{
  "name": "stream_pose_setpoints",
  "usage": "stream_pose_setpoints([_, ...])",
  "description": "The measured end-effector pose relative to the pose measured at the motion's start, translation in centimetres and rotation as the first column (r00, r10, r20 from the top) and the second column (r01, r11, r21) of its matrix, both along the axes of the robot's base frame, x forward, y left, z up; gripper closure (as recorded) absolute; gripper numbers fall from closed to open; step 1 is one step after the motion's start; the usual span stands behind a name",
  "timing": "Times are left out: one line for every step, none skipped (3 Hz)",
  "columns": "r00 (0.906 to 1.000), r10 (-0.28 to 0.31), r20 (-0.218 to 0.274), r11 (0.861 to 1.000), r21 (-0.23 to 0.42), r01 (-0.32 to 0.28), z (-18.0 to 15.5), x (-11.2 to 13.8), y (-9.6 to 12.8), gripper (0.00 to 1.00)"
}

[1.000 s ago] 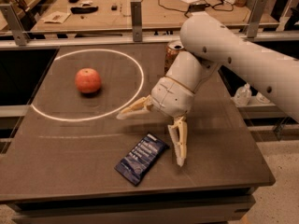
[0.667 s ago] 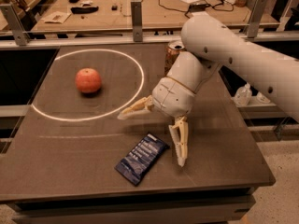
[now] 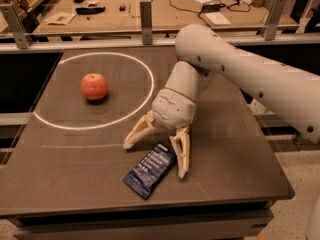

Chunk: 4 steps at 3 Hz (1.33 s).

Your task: Move rxbar blueberry near apple

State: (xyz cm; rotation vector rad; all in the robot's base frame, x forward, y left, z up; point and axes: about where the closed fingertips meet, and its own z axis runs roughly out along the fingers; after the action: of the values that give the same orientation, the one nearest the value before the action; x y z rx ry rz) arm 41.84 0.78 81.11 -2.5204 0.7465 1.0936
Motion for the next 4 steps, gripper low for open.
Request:
stream_pose_setpoints([1.0000, 0.000, 0.000, 1.000, 0.000, 0.000, 0.6, 0.0, 0.0, 0.62])
stream_pose_setpoints([1.0000, 0.000, 0.000, 1.000, 0.000, 0.000, 0.8, 0.0, 0.0, 0.85])
stream_pose_setpoints([1.0000, -0.001, 0.000, 1.000, 0.000, 0.001, 0.9, 0.0, 0.0, 1.00])
stream_pose_setpoints([0.9835, -0.175, 0.044, 0.984, -0.018, 0.176, 3.1, -0.7, -1.5, 1.00])
